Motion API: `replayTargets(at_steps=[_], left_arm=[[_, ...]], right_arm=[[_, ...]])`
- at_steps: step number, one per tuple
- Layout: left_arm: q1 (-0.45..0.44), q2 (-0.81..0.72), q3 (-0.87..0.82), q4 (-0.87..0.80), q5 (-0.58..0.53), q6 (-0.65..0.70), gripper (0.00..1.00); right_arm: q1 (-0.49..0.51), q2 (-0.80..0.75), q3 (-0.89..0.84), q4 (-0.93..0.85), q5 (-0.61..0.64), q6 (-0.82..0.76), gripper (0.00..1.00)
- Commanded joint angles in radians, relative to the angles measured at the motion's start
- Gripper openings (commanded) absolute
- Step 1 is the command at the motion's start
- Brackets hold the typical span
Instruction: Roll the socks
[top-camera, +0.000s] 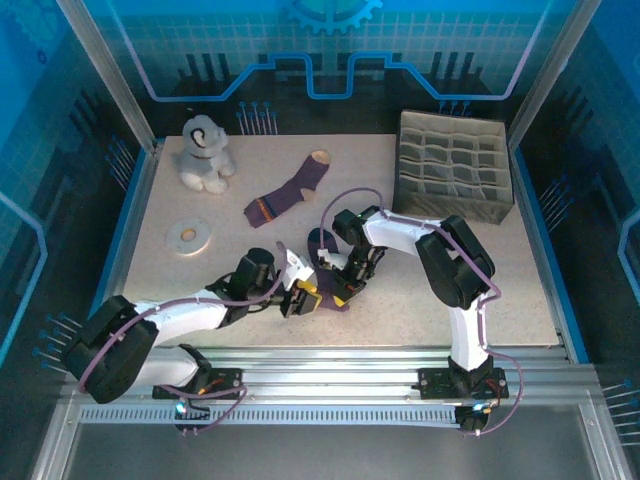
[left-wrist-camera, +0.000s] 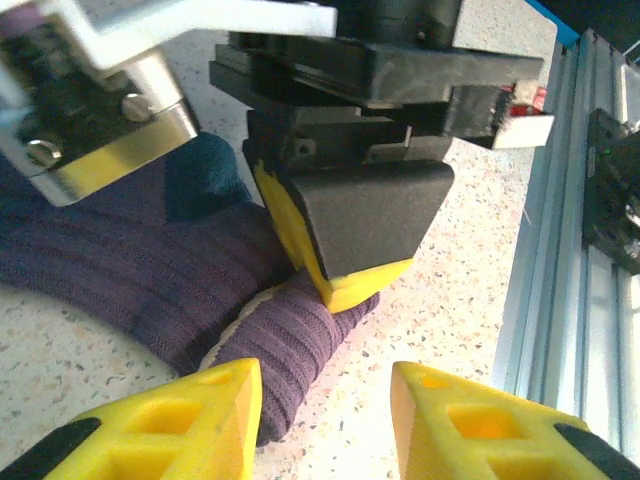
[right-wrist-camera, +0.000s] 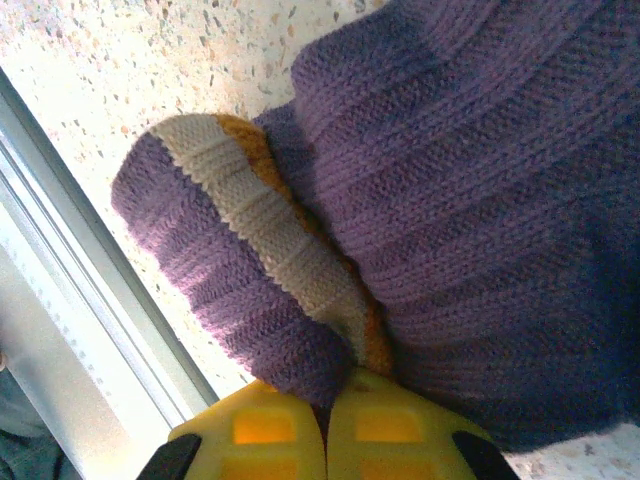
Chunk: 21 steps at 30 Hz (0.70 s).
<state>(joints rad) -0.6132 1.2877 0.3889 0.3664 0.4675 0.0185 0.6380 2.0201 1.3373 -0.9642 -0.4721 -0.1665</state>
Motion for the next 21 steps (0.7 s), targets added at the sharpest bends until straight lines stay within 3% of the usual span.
replayTargets(at_steps=[1, 11, 21], left_arm=[[-0.019, 0.004, -0.016, 0.11, -0.044, 0.093, 0.37], [-0.04, 0.175, 0.05, 0.093, -0.012, 0.199, 0.37], [-0.052, 0.286, 0.076, 0.102, 0.006, 0.195, 0.33]], right_arm=[[-0.02, 0.063, -0.012, 0.014, 0.119, -0.016, 0.0], [-0.026, 0.063, -0.017, 0.012, 0.115, -0.024, 0.0], [-0.034, 0.063, -0.014, 0.008, 0.104, -0.021, 0.0]])
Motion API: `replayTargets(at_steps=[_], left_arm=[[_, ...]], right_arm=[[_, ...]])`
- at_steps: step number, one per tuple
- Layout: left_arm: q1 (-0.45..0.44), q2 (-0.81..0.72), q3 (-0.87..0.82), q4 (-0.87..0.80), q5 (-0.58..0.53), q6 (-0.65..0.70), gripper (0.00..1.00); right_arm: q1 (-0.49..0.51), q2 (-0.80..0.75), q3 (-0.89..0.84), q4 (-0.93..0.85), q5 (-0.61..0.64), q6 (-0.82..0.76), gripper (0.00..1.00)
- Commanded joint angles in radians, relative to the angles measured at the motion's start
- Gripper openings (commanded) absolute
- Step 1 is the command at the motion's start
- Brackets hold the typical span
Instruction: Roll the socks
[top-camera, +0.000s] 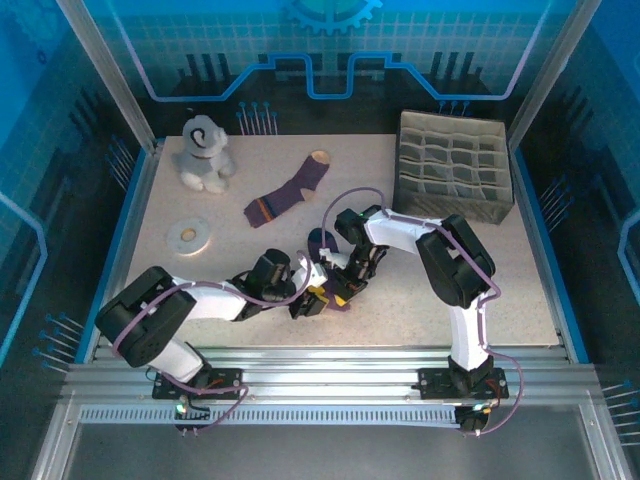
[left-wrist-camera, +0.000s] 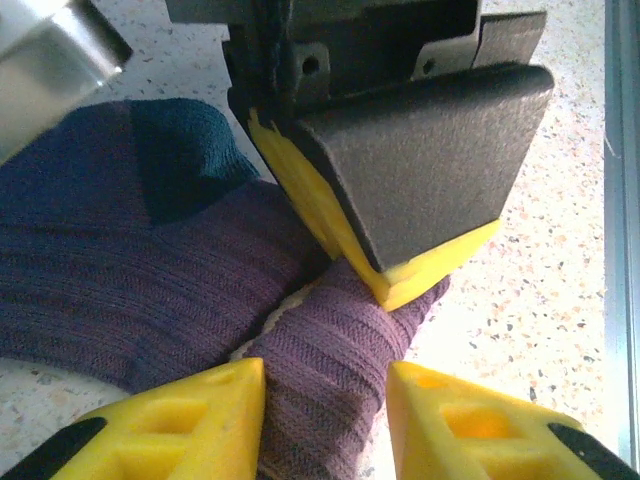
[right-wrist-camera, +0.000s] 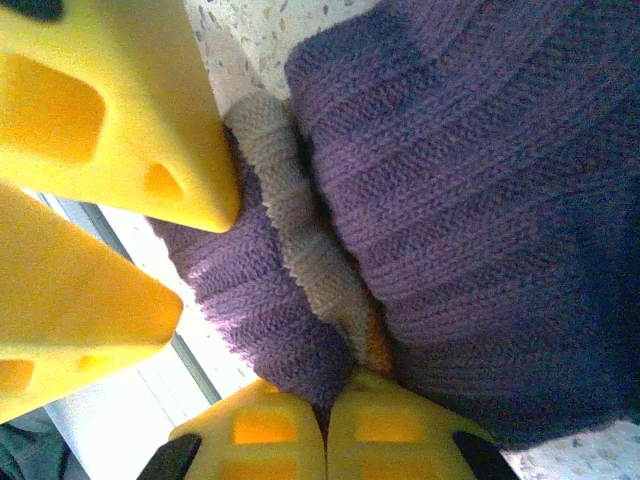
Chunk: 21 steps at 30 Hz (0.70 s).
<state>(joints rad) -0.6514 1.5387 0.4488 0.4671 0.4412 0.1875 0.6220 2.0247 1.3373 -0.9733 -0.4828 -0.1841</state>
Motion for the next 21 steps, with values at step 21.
replayTargets(at_steps=[21], left_arm=[[0.009, 0.145, 0.096, -0.163, 0.009, -0.167, 0.0]], right_arm=[[-0.054, -0.164, -0.18, 0.241, 0.059, 0.134, 0.36]])
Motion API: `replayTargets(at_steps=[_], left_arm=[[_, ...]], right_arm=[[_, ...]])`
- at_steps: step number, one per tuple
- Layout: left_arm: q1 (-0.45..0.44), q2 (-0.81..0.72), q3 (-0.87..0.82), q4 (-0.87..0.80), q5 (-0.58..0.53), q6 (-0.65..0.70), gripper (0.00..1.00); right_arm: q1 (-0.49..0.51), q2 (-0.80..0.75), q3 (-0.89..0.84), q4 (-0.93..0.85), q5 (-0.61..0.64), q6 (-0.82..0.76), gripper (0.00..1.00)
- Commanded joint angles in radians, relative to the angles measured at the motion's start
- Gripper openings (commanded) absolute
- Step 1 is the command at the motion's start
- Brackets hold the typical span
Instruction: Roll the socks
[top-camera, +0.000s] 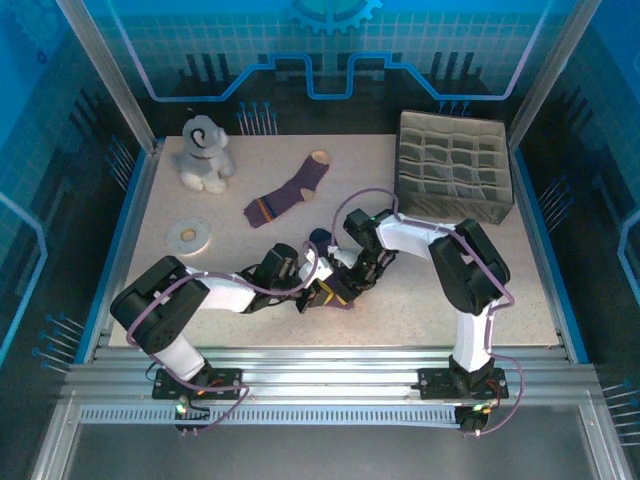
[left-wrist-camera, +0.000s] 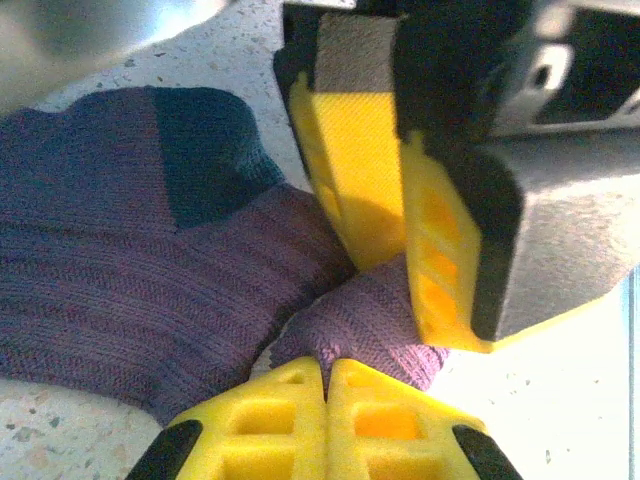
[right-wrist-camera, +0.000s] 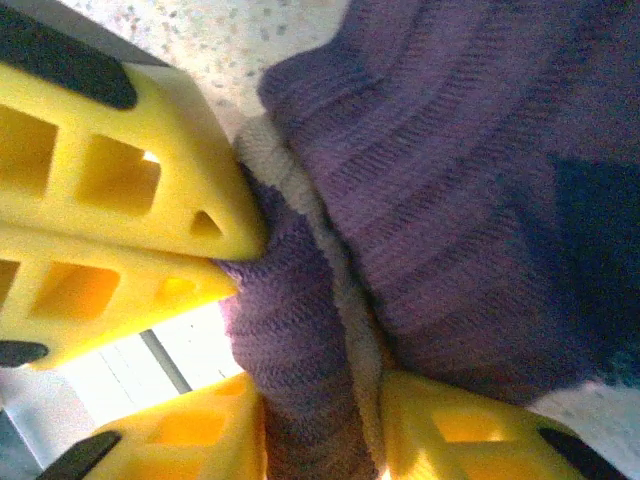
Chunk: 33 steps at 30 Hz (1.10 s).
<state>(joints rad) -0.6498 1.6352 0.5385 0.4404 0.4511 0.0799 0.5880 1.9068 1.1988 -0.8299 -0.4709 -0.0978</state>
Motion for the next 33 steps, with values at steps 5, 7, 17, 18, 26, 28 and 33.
replayTargets(at_steps=[5, 7, 17, 18, 26, 28, 33], left_arm=[[0.032, 0.069, 0.045, -0.2, 0.033, -0.115, 0.0], [0.04, 0.079, 0.063, -0.23, 0.049, -0.135, 0.0], [0.089, 0.094, 0.131, -0.354, 0.103, -0.217, 0.0], [0.09, 0.095, 0.137, -0.365, 0.104, -0.22, 0.0], [0.095, 0.145, 0.213, -0.453, 0.127, -0.255, 0.0], [0.097, 0.162, 0.231, -0.471, 0.129, -0.269, 0.0], [0.099, 0.203, 0.275, -0.513, 0.145, -0.284, 0.0]], right_arm=[[-0.03, -0.16, -0.098, 0.179, 0.043, 0.089, 0.41], [-0.035, -0.203, -0.118, 0.208, 0.043, 0.102, 0.42], [-0.057, -0.512, -0.348, 0.468, 0.155, 0.182, 0.43], [-0.049, -0.544, -0.37, 0.48, 0.179, 0.166, 0.43], [0.097, -0.788, -0.459, 0.463, 0.473, -0.118, 0.44], [0.164, -0.822, -0.495, 0.484, 0.551, -0.232, 0.47], [0.282, -0.833, -0.576, 0.575, 0.677, -0.434, 0.54]])
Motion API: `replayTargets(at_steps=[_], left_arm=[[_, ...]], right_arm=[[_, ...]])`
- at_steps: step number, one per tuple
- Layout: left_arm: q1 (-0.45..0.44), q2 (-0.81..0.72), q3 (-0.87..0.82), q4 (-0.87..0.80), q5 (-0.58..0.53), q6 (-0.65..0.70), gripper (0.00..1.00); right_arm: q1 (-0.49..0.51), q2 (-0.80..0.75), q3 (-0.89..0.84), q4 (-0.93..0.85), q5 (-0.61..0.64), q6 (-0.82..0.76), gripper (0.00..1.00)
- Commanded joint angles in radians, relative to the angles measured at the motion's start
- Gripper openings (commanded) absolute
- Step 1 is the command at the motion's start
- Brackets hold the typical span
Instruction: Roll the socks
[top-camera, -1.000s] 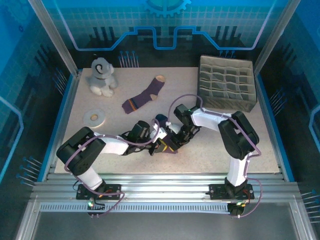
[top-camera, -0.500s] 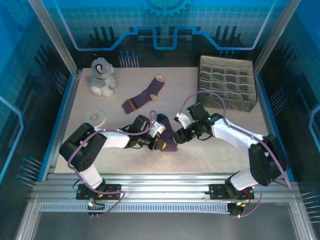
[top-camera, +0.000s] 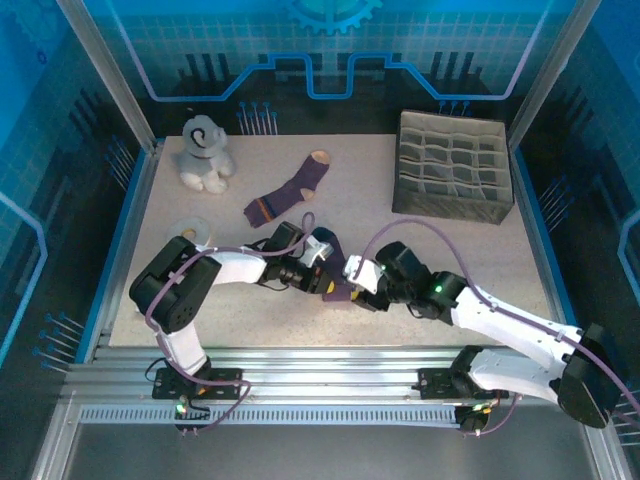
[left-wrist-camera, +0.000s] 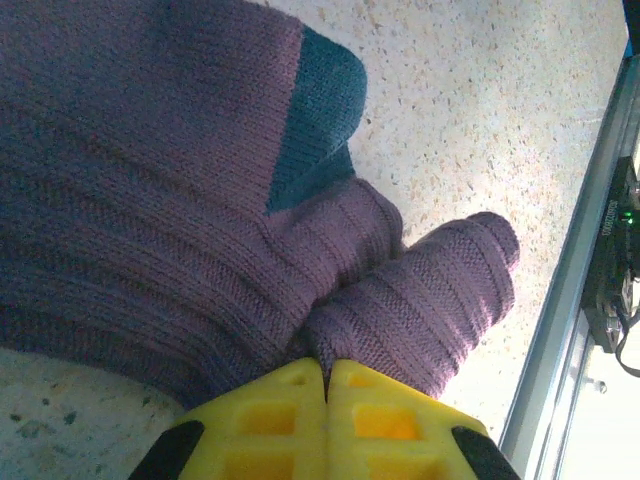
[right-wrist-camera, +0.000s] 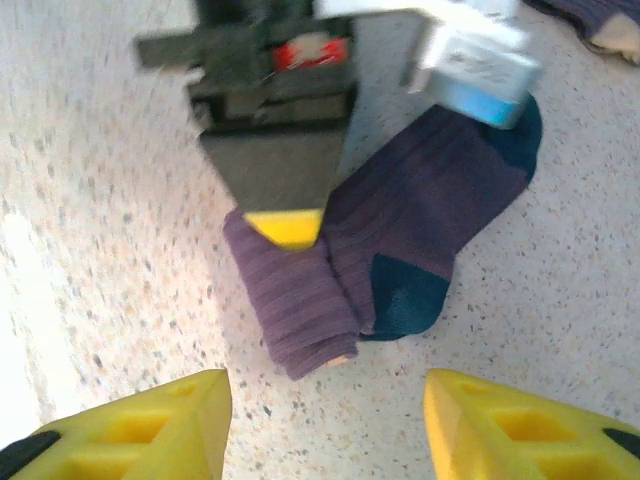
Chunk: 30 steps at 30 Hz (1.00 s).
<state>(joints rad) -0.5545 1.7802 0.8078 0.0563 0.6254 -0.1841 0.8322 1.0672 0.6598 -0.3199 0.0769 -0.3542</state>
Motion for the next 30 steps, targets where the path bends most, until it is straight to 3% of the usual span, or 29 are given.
replayTargets(at_steps=[1, 8, 17, 30], left_arm=[[0.004, 0.065, 0.014, -0.136, -0.025, -0.02, 0.0], [0.011, 0.094, 0.049, -0.165, 0.005, -0.023, 0.0], [0.027, 0.097, 0.051, -0.17, 0.025, -0.019, 0.0], [0.045, 0.111, 0.055, -0.168, 0.056, -0.02, 0.0]], right_arm=[[0.053, 0.018, -0.045, 0.083, 0.142, -0.203, 0.55], [0.098, 0.173, -0.039, 0.186, 0.213, -0.297, 0.59], [0.105, 0.34, 0.013, 0.253, 0.212, -0.359, 0.59], [0.105, 0.496, 0.027, 0.3, 0.239, -0.384, 0.51]])
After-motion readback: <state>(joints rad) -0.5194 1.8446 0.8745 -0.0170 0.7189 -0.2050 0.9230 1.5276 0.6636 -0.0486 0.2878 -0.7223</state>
